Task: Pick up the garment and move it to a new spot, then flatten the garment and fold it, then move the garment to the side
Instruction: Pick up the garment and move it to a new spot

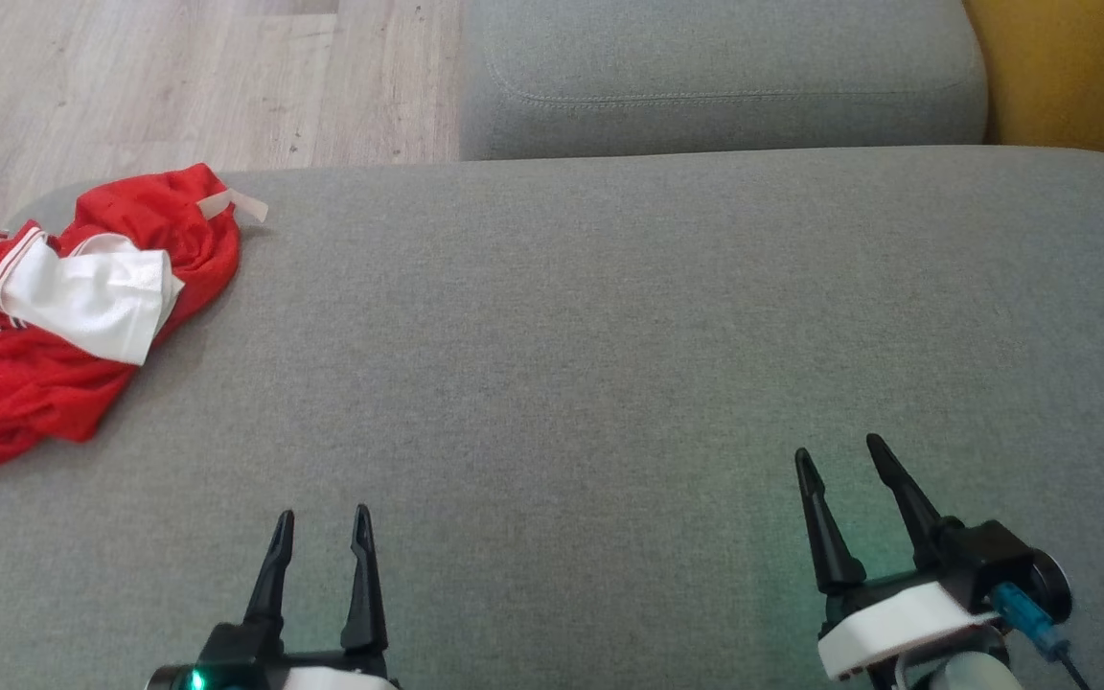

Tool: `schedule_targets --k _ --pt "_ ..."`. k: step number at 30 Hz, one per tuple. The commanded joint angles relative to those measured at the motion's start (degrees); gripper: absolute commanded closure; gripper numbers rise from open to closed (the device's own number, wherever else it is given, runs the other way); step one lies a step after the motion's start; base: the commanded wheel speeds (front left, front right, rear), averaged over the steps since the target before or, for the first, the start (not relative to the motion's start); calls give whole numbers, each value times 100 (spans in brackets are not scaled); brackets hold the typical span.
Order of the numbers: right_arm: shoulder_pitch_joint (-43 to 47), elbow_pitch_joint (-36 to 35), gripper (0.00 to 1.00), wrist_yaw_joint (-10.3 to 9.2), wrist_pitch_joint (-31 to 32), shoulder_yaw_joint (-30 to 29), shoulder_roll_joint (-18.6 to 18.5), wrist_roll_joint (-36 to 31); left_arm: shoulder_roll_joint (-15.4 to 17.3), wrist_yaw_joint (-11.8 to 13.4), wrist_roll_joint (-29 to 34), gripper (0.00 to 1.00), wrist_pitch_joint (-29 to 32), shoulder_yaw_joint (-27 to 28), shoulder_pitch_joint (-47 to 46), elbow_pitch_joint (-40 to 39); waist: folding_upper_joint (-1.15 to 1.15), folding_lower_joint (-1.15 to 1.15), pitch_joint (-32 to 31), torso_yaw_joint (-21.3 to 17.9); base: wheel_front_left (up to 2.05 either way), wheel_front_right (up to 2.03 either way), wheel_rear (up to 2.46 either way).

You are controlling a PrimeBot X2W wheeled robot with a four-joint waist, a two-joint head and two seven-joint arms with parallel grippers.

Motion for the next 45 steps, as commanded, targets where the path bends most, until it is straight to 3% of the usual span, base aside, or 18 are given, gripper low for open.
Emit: schedule_targets --k 1,11,21,31,38,45 --pt "-158 -196 0 -4 -79 143 -46 -9 18 32 -26 0 -71 195 -135 -136 0 0 0 3 0 0 0" --pt "-123 -220 0 -4 -79 60 -46 3 18 37 -44 0 -71 150 -210 -103 0 0 19 249 0 0 0" --pt "-75 -330 0 -4 -79 67 -46 -26 65 65 11 0 -71 213 -265 -167 0 0 21 1614 0 0 0" --pt "-55 -335 0 -4 -79 202 -46 -52 112 68 2 0 -71 291 -183 -243 0 0 -16 2538 0 0 0" --pt "-42 -344 0 -4 -79 281 -46 -81 127 86 6 0 -71 308 -94 -349 0 0 -8 2729 0 0 0" --pt "-119 -553 0 -4 -79 354 -46 -297 313 252 -20 0 -71 811 -95 -1009 0 0 264 2603 0 0 0"
